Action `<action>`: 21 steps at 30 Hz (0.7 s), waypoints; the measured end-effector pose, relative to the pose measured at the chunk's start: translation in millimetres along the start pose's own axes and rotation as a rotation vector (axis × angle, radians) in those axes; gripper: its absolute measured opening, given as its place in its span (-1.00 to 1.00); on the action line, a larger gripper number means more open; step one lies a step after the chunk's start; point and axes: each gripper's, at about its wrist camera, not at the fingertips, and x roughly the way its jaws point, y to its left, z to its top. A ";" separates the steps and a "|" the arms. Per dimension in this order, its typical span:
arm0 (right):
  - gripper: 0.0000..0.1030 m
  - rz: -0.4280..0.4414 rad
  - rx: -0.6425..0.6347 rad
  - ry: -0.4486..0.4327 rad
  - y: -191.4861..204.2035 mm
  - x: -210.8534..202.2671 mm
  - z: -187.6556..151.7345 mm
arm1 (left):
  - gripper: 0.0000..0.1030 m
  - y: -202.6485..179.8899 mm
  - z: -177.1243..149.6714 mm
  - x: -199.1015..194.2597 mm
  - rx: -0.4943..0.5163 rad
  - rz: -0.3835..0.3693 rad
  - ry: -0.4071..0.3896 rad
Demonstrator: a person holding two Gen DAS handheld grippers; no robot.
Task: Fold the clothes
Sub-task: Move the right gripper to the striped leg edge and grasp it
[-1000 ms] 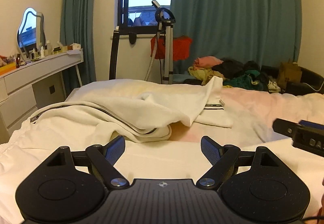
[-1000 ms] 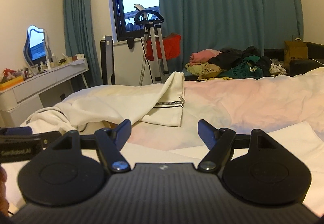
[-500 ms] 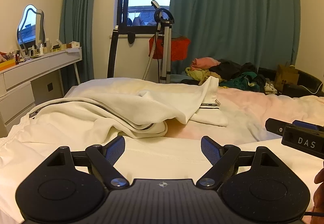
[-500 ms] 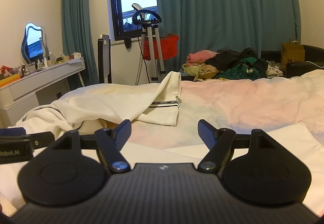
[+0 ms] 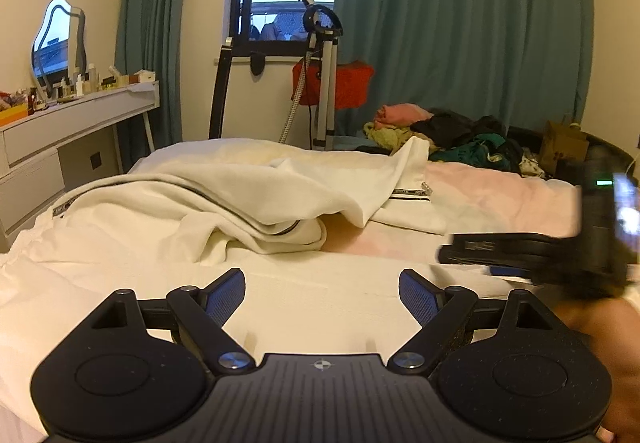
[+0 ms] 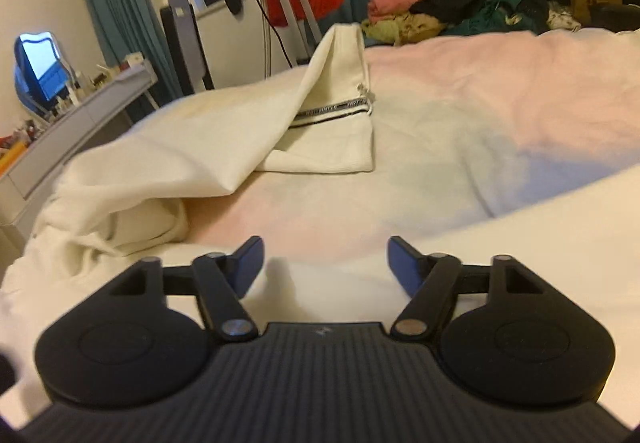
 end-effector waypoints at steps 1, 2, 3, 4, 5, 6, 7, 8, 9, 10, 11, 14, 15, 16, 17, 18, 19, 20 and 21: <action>0.35 -0.002 0.001 0.012 1.1 12.9 1.8 | 0.67 1.1 -1.3 1.2 -0.003 0.005 0.003; 0.35 -0.005 -0.005 0.014 2.6 21.8 4.0 | 0.67 2.1 -2.5 3.4 -0.005 0.012 0.010; 0.35 -0.007 -0.011 0.016 4.1 30.3 6.3 | 0.67 3.0 -3.6 5.7 -0.007 0.019 0.018; 0.35 -0.008 -0.009 0.009 3.7 37.7 9.3 | 0.67 3.3 -4.2 8.4 -0.009 0.021 0.027; 0.35 -0.008 -0.007 0.002 3.1 44.9 12.4 | 0.67 3.6 -4.7 11.8 -0.009 0.022 0.037; 0.35 -0.008 0.007 0.001 1.2 52.0 15.8 | 0.67 3.0 -5.0 15.7 -0.004 0.027 0.048; 0.34 -0.005 0.032 0.001 -2.1 58.7 17.8 | 0.67 2.2 -5.3 19.8 0.002 0.032 0.059; 0.34 -0.001 0.058 0.001 -5.5 65.4 19.7 | 0.67 1.6 -6.2 23.9 0.008 0.034 0.068; 0.34 0.000 0.073 0.001 -7.5 70.7 20.3 | 0.67 1.0 -7.6 28.0 0.012 0.034 0.079; 0.34 0.000 0.088 0.000 -9.4 75.8 20.7 | 0.67 0.5 -9.0 32.2 0.016 0.033 0.090; 0.34 0.001 0.091 -0.004 -9.7 79.4 20.8 | 0.67 -0.3 -10.6 36.6 0.018 0.032 0.105; 0.35 -0.003 0.093 -0.015 -8.6 85.9 21.8 | 0.67 -0.9 -14.6 48.7 0.012 0.017 0.152; 0.35 -0.005 0.096 -0.017 -8.1 87.0 22.2 | 0.67 -0.8 -15.7 51.2 0.009 0.016 0.163; 0.35 -0.006 0.096 -0.020 -7.9 88.5 23.0 | 0.67 -0.6 -16.8 53.7 0.006 0.015 0.174; 0.35 -0.007 0.097 -0.020 -7.8 90.1 23.2 | 0.67 -0.5 -17.8 56.2 0.004 0.014 0.184; 0.35 -0.007 0.102 -0.021 -8.1 91.1 23.6 | 0.67 0.0 -18.9 57.3 0.002 0.013 0.192; 0.35 -0.007 0.107 -0.022 -8.5 92.1 24.1 | 0.67 0.5 -20.0 58.1 0.000 0.011 0.200; 0.35 -0.006 0.113 -0.024 -9.0 92.9 24.5 | 0.67 0.7 -21.0 58.7 0.002 0.013 0.207; 0.35 -0.006 0.120 -0.026 -9.3 93.7 25.0 | 0.67 0.8 -22.1 59.3 0.005 0.014 0.214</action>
